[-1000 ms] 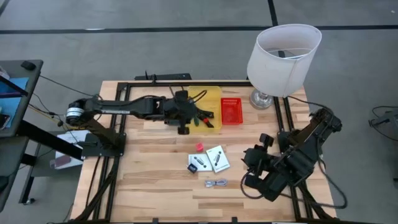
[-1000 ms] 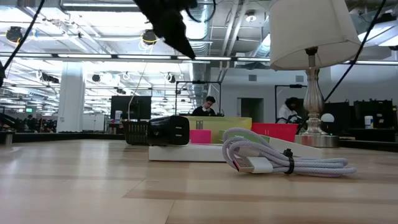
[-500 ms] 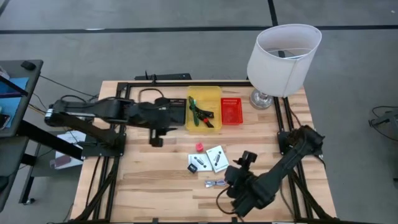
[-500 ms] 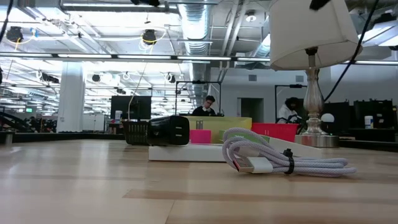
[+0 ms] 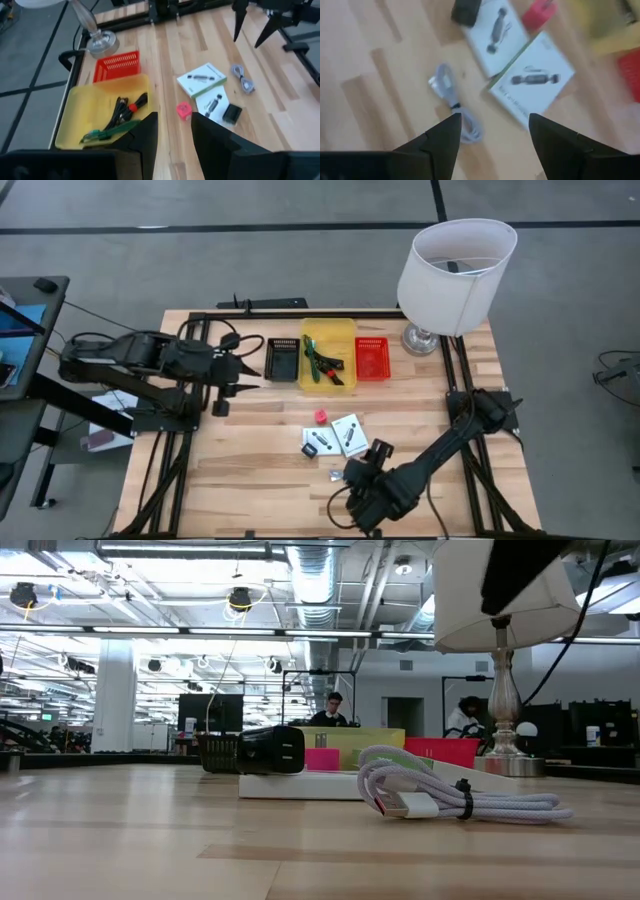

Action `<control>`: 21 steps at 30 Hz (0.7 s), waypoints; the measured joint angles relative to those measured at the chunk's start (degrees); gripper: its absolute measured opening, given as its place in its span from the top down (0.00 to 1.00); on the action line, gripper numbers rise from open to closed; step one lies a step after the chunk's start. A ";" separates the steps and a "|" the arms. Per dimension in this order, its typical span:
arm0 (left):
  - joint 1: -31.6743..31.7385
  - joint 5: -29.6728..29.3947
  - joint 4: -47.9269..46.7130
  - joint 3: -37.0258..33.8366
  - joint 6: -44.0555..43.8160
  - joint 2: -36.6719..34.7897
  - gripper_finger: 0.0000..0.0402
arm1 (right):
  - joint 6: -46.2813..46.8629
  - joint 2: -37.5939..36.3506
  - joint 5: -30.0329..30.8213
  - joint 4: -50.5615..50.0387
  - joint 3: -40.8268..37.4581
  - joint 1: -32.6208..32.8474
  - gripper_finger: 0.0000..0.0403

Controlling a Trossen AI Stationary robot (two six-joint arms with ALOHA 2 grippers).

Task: Pick and place items into bin
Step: Put the purple charger cable into the yellow bin

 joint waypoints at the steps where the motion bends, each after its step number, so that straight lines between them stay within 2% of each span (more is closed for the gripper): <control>1: 0.02 0.02 -0.96 0.00 0.01 -0.16 0.72 | -1.14 0.32 -1.98 2.07 0.15 -0.62 0.43; 4: 0.02 -1.16 -3.84 0.00 -1.11 -0.35 0.72 | -4.71 0.91 -7.03 3.62 -0.04 -2.05 0.43; 8: 0.02 -3.06 -5.44 -0.04 -3.27 -0.92 0.72 | -8.76 2.26 -10.53 6.59 0.04 -4.31 0.43; 14: 0.04 -3.24 -5.39 -0.04 -5.03 -5.09 0.72 | -14.33 4.58 -17.18 8.56 0.04 -6.62 0.43; 21: 0.04 -3.26 -6.21 -0.04 -5.77 -11.00 0.72 | -17.69 5.57 -19.22 10.56 0.04 -7.28 0.43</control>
